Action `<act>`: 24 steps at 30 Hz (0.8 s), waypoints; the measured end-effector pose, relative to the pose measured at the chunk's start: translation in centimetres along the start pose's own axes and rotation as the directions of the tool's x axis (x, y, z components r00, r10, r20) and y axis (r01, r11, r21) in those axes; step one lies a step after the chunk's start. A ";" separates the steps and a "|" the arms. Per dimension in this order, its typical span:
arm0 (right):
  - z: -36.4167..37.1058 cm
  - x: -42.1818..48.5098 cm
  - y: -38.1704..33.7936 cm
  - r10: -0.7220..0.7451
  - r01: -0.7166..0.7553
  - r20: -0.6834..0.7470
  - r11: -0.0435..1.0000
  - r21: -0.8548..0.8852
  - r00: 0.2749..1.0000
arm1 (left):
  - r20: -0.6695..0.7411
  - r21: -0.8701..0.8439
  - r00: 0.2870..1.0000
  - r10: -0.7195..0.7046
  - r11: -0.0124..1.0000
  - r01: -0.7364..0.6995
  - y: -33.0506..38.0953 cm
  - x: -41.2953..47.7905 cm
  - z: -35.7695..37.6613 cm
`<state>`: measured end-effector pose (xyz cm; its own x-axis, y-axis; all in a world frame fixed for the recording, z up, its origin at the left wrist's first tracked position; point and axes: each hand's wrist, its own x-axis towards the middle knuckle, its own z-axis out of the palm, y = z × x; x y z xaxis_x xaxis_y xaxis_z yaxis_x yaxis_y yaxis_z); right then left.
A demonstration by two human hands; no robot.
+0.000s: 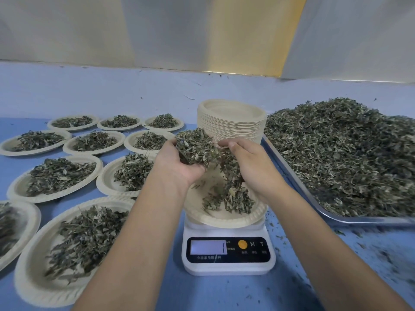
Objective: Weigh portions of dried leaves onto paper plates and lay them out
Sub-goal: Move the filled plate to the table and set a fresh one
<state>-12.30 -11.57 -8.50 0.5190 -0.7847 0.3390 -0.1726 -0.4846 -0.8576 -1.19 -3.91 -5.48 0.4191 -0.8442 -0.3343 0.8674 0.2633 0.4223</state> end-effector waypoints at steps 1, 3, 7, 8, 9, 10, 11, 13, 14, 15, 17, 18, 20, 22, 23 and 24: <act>0.0 0.0 0.0 -0.002 0.002 -0.007 1.000 0.015 1.000 | 0.009 0.008 1.000 -0.002 1.000 0.002 0.0 0.1 -0.1; 0.0 0.0 -0.1 0.000 0.001 -0.017 0.999 0.044 1.000 | 0.021 0.020 1.000 -0.004 1.000 0.003 0.0 0.2 -0.2; 0.1 0.1 -0.2 0.015 -0.008 -0.056 0.993 0.116 0.998 | 0.034 0.023 0.999 0.011 1.000 -0.012 0.1 0.2 -0.1; 0.2 0.2 -0.2 0.031 -0.020 -0.062 0.986 0.167 0.998 | 0.031 0.023 0.999 0.016 1.000 -0.017 0.2 0.2 0.0; 0.3 0.2 -0.3 0.053 -0.037 -0.060 0.972 0.232 0.997 | 0.026 0.027 0.999 0.018 0.999 -0.019 0.3 0.2 0.0; 0.3 0.1 -0.4 0.070 -0.050 -0.058 0.956 0.288 0.996 | 0.021 0.032 1.000 0.019 0.999 -0.020 0.3 0.3 -0.1; 0.3 0.1 -0.4 0.078 -0.054 -0.060 0.946 0.318 0.995 | 0.017 0.037 1.000 0.021 0.999 -0.022 0.3 0.3 -0.1; 0.2 0.1 -0.4 0.072 -0.044 -0.075 0.945 0.323 0.995 | 0.016 0.038 1.000 0.022 0.999 -0.022 0.3 0.4 -0.2; 0.2 0.1 -0.4 0.068 -0.039 -0.080 0.948 0.317 0.995 | 0.021 0.035 1.000 0.021 0.999 -0.022 0.2 0.4 -0.2; 0.2 0.1 -0.4 0.066 -0.037 -0.083 0.949 0.313 0.994 | 0.025 0.036 0.999 0.021 0.999 -0.022 0.2 0.4 -0.2; 0.2 0.0 -0.5 0.068 -0.037 -0.088 0.949 0.312 0.994 | 0.027 0.037 0.999 0.018 0.999 -0.019 0.2 0.5 -0.2; 0.2 0.0 -0.4 0.069 -0.037 -0.094 0.950 0.309 0.993 | 0.026 0.034 1.000 0.016 0.999 -0.017 0.2 0.4 -0.2; 0.3 0.1 -0.4 0.068 -0.035 -0.108 0.958 0.284 0.992 | 0.023 0.032 1.000 0.015 0.999 -0.016 0.2 0.5 -0.2; 0.3 0.1 -0.3 0.061 -0.031 -0.110 0.965 0.260 0.992 | 0.027 0.034 1.000 0.015 0.999 -0.016 0.2 0.6 -0.2; 0.3 0.0 -0.3 0.060 -0.030 -0.108 0.965 0.261 0.992 | 0.030 0.035 0.999 0.013 0.999 -0.014 0.2 0.6 -0.2; 0.3 0.0 -0.3 0.061 -0.030 -0.106 0.963 0.269 0.992 | 0.032 0.035 0.999 0.011 0.999 -0.012 0.2 0.7 -0.2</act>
<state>-12.00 -11.33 -8.34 0.4157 -0.8493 0.3253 0.0429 -0.3390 -0.9398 -0.66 -4.32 -5.76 0.4199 -0.8557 -0.3025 0.8523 0.2574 0.4553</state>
